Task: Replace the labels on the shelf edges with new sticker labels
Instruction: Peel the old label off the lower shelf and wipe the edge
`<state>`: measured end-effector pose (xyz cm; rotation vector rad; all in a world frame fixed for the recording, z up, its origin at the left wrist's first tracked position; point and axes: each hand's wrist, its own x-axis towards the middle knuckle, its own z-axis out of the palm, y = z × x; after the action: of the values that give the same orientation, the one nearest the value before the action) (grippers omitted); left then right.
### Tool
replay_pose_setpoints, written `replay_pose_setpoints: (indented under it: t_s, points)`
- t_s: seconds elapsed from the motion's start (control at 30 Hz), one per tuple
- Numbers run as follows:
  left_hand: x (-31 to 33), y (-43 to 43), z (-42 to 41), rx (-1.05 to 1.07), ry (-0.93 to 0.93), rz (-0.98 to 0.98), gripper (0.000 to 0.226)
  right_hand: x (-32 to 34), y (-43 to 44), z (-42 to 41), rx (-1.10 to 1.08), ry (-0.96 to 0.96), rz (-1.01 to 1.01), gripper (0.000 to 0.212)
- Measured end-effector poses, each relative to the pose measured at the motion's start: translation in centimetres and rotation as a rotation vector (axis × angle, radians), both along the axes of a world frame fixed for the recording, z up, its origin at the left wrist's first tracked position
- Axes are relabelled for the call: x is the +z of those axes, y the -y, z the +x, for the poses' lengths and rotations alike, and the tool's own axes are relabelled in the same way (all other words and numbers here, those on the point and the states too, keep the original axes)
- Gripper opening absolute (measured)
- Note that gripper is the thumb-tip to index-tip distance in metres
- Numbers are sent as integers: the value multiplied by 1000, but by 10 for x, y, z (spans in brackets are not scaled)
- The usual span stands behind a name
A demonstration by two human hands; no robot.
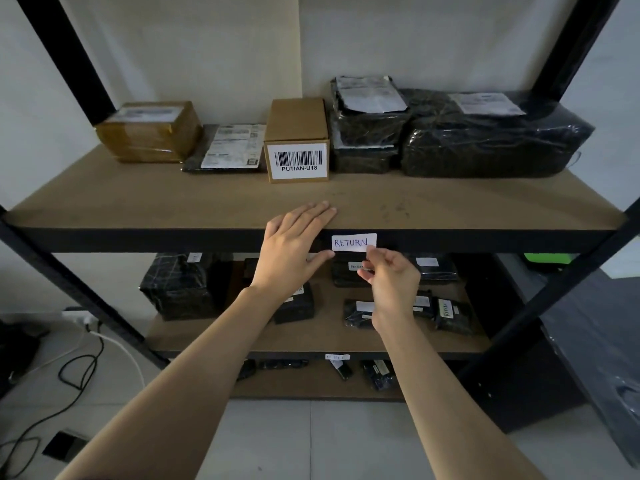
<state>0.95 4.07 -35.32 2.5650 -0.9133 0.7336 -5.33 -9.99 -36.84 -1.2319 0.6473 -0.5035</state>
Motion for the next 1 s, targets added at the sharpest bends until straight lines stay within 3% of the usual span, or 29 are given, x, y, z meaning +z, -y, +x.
replay_pose_setpoints:
  t_s: [0.2,0.63,0.87,1.0]
  points:
    - [-3,-1,3,-6,15,21,65,6,-3,-3,20,41,137,3]
    - [-4,1,4,-6,3,17,71,18,-2,-2,-4,40,321,3]
    - [-2,3,-3,-110,42,-38,25,25,2,-1,5,18,400,18]
    - [-1,4,-5,-125,59,-19,19,23,5,-2,11,42,368,16]
